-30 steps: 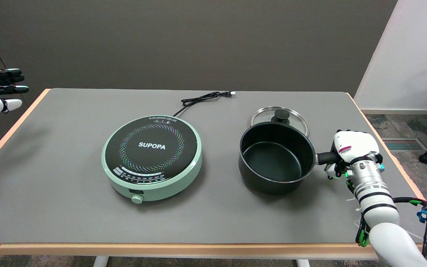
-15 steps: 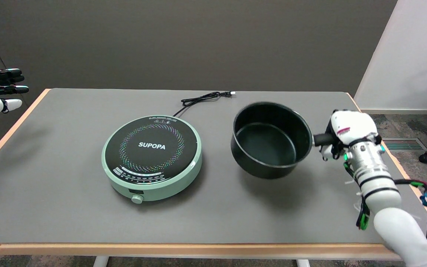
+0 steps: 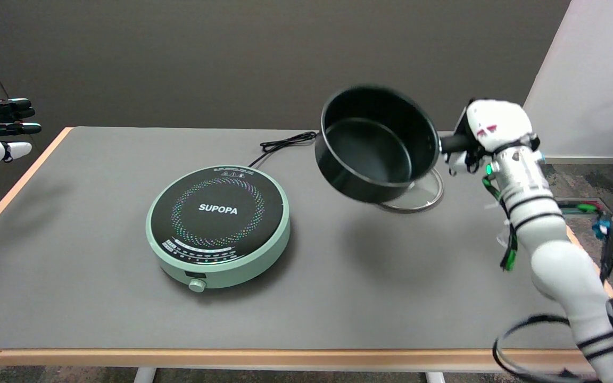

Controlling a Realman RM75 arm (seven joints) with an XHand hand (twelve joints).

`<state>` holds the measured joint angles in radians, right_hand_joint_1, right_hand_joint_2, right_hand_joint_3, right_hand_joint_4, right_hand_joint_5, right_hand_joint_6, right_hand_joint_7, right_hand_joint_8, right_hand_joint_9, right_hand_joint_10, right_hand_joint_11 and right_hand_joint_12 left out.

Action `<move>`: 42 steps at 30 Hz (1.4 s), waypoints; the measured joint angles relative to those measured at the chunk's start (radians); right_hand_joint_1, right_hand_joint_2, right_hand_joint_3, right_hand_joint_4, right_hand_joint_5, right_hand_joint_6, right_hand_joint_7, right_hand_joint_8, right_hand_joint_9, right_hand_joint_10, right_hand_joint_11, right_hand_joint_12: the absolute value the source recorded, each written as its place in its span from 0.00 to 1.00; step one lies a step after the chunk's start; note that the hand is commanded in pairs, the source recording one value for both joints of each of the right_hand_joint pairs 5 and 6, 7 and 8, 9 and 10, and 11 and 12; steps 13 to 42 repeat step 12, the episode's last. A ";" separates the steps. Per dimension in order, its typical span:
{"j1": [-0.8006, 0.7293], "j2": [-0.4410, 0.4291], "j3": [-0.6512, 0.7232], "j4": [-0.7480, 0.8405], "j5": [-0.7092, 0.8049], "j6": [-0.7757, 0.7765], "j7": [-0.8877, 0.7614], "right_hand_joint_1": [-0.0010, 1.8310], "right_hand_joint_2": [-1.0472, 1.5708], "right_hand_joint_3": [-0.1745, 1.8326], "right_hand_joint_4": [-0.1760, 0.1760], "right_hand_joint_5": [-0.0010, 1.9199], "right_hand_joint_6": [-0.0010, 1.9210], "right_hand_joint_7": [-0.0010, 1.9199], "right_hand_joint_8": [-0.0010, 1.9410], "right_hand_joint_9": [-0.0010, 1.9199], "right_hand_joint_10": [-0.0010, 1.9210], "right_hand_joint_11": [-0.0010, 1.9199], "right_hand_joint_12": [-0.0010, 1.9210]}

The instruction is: Pick up the soup pot.

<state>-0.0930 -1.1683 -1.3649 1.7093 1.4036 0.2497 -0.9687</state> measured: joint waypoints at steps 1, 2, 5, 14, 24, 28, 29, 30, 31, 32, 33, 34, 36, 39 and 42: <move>0.016 0.005 -0.003 -0.006 0.004 -0.003 0.003 0.55 0.83 0.70 0.34 0.99 0.99 0.99 0.98 0.99 0.99 0.99 0.99; 0.040 0.013 -0.006 -0.014 0.008 -0.007 0.006 0.55 0.83 0.69 0.34 0.99 0.99 0.99 0.98 0.99 0.99 0.99 0.99; 0.100 0.031 -0.014 -0.035 0.018 -0.018 0.014 0.54 0.83 0.69 0.34 0.99 0.99 0.99 0.98 0.99 0.99 0.99 0.99; 0.264 0.068 -0.048 -0.091 0.033 -0.064 0.029 0.54 0.84 0.69 0.34 0.99 0.99 0.99 0.98 0.99 0.99 0.99 0.99; 0.264 0.068 -0.048 -0.091 0.033 -0.064 0.029 0.54 0.84 0.69 0.34 0.99 0.99 0.99 0.98 0.99 0.99 0.99 0.99; 0.264 0.068 -0.048 -0.091 0.033 -0.064 0.029 0.54 0.84 0.69 0.34 0.99 0.99 0.99 0.98 0.99 0.99 0.99 0.99; 0.264 0.068 -0.048 -0.091 0.033 -0.064 0.029 0.54 0.84 0.69 0.34 0.99 0.99 0.99 0.98 0.99 0.99 0.99 0.99; 0.264 0.068 -0.048 -0.091 0.033 -0.064 0.029 0.54 0.84 0.69 0.34 0.99 0.99 0.99 0.98 0.99 0.99 0.99 0.99; 0.264 0.068 -0.048 -0.091 0.033 -0.064 0.029 0.54 0.84 0.69 0.34 0.99 0.99 0.99 0.98 0.99 0.99 0.99 0.99; 0.264 0.068 -0.048 -0.091 0.033 -0.064 0.029 0.54 0.84 0.69 0.34 0.99 0.99 0.99 0.98 0.99 0.99 0.99 0.99; 0.264 0.068 -0.048 -0.091 0.033 -0.064 0.029 0.54 0.84 0.69 0.34 0.99 0.99 0.99 0.98 0.99 0.99 0.99 0.99; 0.264 0.068 -0.048 -0.091 0.033 -0.064 0.029 0.54 0.84 0.69 0.34 0.99 0.99 0.99 0.98 0.99 0.99 0.99 0.99; 0.264 0.068 -0.048 -0.091 0.033 -0.064 0.029 0.54 0.84 0.69 0.34 0.99 0.99 0.99 0.98 0.99 0.99 0.99 0.99; 0.264 0.068 -0.048 -0.091 0.033 -0.064 0.029 0.54 0.84 0.69 0.34 0.99 0.99 0.99 0.98 0.99 0.99 0.99 0.99; 0.264 0.068 -0.048 -0.091 0.033 -0.064 0.029 0.54 0.84 0.69 0.34 0.99 0.99 0.99 0.98 0.99 0.99 0.99 0.99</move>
